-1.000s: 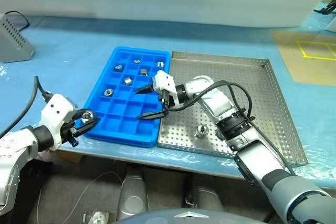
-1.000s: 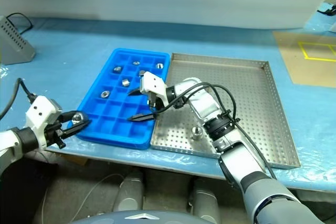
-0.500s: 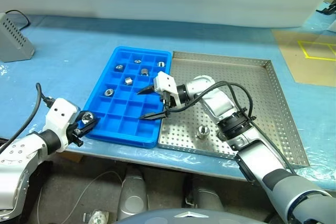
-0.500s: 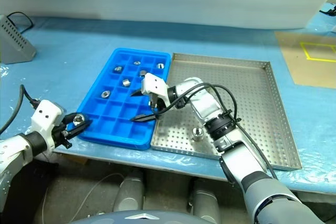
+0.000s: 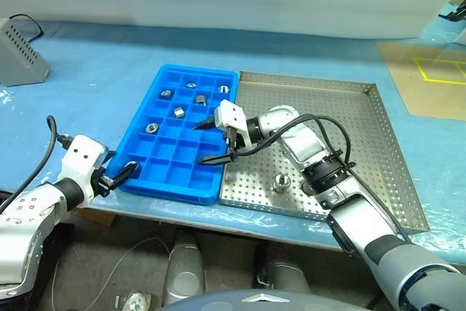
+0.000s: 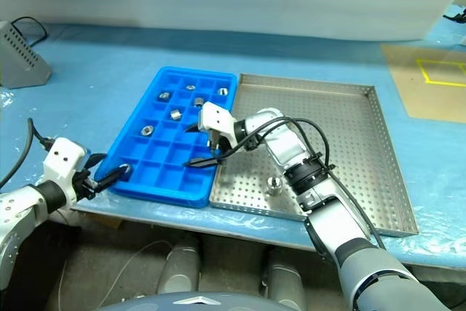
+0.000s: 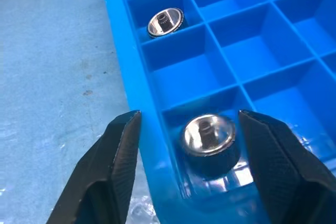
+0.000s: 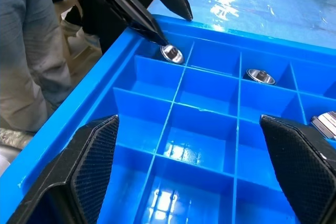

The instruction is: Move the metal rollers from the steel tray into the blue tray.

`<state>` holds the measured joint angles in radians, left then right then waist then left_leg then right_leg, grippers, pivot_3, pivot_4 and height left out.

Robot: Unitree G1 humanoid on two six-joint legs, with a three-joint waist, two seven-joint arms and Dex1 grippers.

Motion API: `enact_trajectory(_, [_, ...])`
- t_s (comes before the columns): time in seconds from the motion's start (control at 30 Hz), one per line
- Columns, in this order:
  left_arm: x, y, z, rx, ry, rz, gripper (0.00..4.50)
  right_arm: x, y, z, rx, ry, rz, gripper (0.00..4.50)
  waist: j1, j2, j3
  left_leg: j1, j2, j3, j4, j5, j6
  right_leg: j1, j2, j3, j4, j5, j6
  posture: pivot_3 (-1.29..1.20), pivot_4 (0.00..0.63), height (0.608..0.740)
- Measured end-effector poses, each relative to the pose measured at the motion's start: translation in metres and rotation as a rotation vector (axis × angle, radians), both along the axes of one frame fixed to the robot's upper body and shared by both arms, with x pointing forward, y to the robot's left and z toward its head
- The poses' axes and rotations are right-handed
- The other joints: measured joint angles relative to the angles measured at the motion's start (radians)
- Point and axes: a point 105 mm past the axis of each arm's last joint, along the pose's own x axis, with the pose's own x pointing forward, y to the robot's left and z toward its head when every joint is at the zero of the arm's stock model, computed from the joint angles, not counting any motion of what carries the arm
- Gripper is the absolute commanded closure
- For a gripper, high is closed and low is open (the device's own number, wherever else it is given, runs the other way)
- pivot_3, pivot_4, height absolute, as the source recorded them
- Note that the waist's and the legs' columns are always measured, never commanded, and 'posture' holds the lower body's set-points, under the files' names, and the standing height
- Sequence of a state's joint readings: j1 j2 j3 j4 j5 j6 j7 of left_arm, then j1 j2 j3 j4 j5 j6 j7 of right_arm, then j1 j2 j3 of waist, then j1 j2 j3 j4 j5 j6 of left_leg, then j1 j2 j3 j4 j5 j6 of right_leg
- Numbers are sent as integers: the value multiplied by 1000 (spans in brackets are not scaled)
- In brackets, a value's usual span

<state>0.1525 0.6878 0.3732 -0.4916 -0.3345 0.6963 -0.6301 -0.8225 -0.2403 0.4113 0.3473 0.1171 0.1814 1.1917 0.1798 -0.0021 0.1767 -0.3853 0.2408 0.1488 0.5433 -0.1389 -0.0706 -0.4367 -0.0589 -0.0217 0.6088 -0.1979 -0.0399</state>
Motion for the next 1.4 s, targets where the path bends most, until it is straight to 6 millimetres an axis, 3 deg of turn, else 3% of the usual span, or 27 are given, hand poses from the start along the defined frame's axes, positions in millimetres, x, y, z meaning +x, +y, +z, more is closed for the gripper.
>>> enact_trajectory(0.2, [17, -25, 25, -56, -73, -126, 1469, 7, -13, 0, -4, -7, -54, 0, -1, 0, 0, -1, 0, 0, 2, 0, 0, 0, 0, 0, 1, 4, -7, 254, 150, 740])
enact_trajectory(0.4, [41, -67, 54, -105, -132, -347, 1469, 20, -53, 10, 2, -7, -207, 0, -4, 0, 0, 0, 0, 1, 3, 1, -1, 0, 0, 1, 3, 4, -7, 127, 150, 740])
enact_trajectory(0.57, [73, -98, 51, -122, -95, -486, 1469, 39, -108, 35, 51, -65, -443, 0, -31, 0, -1, 1, -1, 1, 7, 4, -5, 1, 0, 4, 7, 5, -6, -84, 150, 740])
enact_trajectory(0.67, [86, -132, 43, -118, -45, -644, 1469, 33, -151, 28, 2, -74, -576, 0, -47, 0, -1, 1, -1, 1, 8, 4, -6, 1, 0, 4, 7, 5, -6, -170, 150, 740])
enact_trajectory(0.73, [91, -155, 43, -127, -27, -744, 1469, 25, -167, 19, -18, -58, -642, 0, -64, 0, -1, 1, -2, 2, 8, 4, -5, 1, 1, 6, 6, 5, -5, -217, 150, 740])
enact_trajectory(1.03, [79, -237, 17, -103, 133, -1118, 1469, -12, -181, 4, -4, -23, -808, 0, -167, 1, -1, 3, -3, 5, 9, 1, 0, 1, 3, 13, 2, 7, -2, -417, 150, 740])
enact_trajectory(1.4, [65, -245, -15, 51, 260, -1305, 1469, -30, -188, 2, 3, -4, -892, 0, -196, 1, -2, 3, -4, 8, 20, -6, 10, 7, 2, 16, -3, 7, 8, -467, 150, 740])
